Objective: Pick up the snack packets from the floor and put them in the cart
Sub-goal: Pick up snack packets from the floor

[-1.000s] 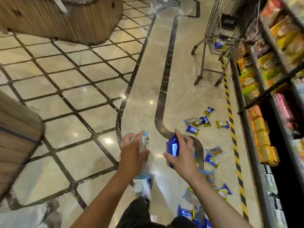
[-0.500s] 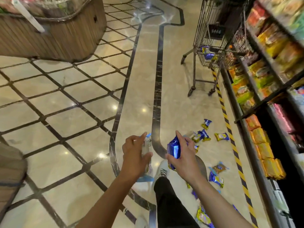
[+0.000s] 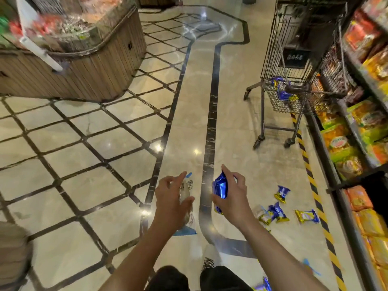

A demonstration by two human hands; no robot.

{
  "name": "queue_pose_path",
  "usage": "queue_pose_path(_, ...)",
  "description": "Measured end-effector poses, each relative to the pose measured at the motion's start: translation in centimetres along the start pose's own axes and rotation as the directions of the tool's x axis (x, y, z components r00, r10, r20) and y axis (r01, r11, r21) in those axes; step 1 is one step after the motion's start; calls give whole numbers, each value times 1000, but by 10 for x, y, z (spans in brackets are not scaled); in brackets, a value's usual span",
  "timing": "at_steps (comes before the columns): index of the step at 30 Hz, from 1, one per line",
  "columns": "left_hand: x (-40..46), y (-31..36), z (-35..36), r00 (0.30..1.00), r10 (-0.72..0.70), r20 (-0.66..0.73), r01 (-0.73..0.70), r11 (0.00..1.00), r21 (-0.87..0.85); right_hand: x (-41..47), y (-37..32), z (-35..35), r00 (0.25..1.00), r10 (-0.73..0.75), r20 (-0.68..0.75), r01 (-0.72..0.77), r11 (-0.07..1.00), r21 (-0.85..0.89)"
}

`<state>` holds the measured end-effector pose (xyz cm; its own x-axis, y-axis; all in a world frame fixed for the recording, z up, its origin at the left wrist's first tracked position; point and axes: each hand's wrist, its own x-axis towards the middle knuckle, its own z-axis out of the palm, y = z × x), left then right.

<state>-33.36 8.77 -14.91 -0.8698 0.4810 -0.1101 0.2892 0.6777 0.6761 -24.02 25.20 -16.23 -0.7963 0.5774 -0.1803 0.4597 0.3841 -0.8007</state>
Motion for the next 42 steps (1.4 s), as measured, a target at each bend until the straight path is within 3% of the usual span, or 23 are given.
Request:
queue_pose_path(8, 115, 36, 0, 999, -33, -31, 32, 999, -19, 116, -26, -20, 998, 22, -59, -22, 1000, -1)
queue_pose_path(22, 376, 50, -12, 988, 123, 97, -121, 992, -27, 332, -85, -28, 974, 79, -214, -73, 997, 37)
queue_pose_path(26, 435, 59, -23, 967, 189, 173, -180, 981, -64, 382, -103, -21, 959, 124, -253, -109, 991, 72)
queue_pose_path(29, 472, 72, -28, 965, 211, 156, -195, 974, -115, 411, -112, -26, 947, 138, -290, -132, 990, 41)
queue_pose_path(35, 525, 97, -17, 963, 220, 159, -202, 972, -122, 449, -101, -60, 901, 175, -398, -175, 984, 36)
queue_pose_path(42, 583, 138, 23, 958, 230, 172, -204, 966, -159, 519, -74, -105, 895, 193, -402, -171, 981, 89)
